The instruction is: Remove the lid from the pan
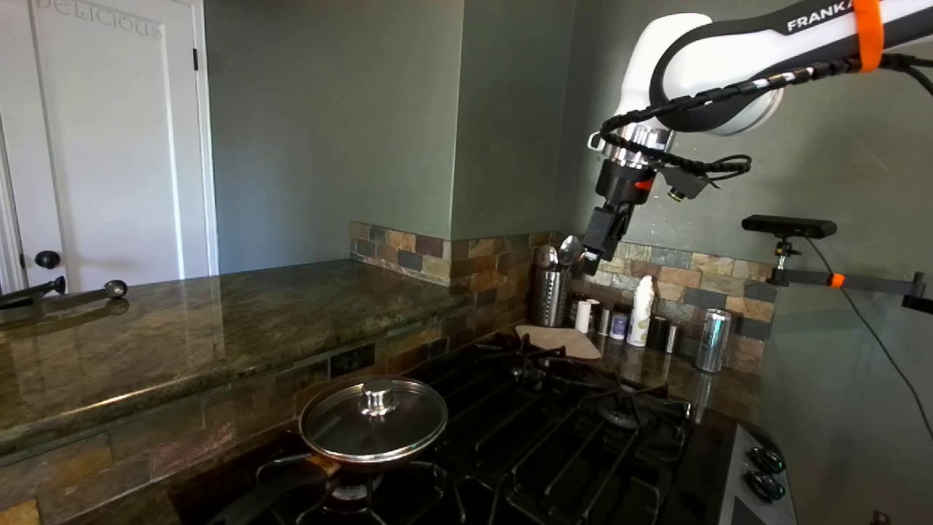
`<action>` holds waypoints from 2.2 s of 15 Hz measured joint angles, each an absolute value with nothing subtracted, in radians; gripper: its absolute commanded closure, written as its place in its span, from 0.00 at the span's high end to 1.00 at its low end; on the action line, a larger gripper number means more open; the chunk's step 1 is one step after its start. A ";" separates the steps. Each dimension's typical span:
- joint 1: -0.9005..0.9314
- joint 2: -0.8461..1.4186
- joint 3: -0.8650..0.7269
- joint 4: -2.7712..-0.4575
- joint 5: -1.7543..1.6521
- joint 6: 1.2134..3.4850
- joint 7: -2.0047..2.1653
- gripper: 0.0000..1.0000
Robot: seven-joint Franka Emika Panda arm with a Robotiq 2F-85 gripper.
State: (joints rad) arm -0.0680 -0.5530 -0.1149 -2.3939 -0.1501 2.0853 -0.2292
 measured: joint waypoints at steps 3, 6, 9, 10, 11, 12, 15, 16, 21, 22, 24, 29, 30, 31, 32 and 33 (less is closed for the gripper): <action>-0.001 -0.538 -0.035 -2.389 -0.123 2.078 -0.196 1.00; 0.068 -0.494 0.034 -2.374 -0.089 2.078 -0.179 1.00; 0.124 -0.426 0.065 -2.340 -0.057 2.079 -0.184 1.00; 0.133 -0.409 0.066 -2.330 -0.055 2.079 -0.185 1.00; 0.135 -0.398 0.066 -2.323 -0.054 2.079 -0.187 1.00; 0.135 -0.392 0.065 -2.319 -0.054 2.079 -0.190 1.00; 0.135 -0.389 0.063 -2.314 -0.053 2.079 -0.197 1.00; 0.134 -0.388 0.063 -2.314 -0.053 2.079 -0.188 1.00; 0.137 -0.311 0.090 -2.295 -0.010 2.083 -0.087 1.00; 0.137 -0.283 0.098 -2.284 -0.005 2.093 -0.068 1.00; 0.137 -0.220 0.113 -2.252 -0.002 2.113 -0.037 1.00; 0.138 -0.053 0.135 -2.140 -0.003 2.159 -0.014 1.00; 0.139 -0.022 0.137 -2.115 -0.003 2.165 -0.011 1.00; 0.140 0.007 0.138 -2.091 -0.005 2.171 -0.007 1.00; 0.141 0.034 0.138 -2.068 -0.008 2.174 -0.004 1.00; 0.142 0.059 0.139 -2.045 -0.011 2.175 -0.003 1.00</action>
State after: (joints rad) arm 0.1425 0.0590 0.1395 -2.0449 -0.0112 2.1752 -0.0030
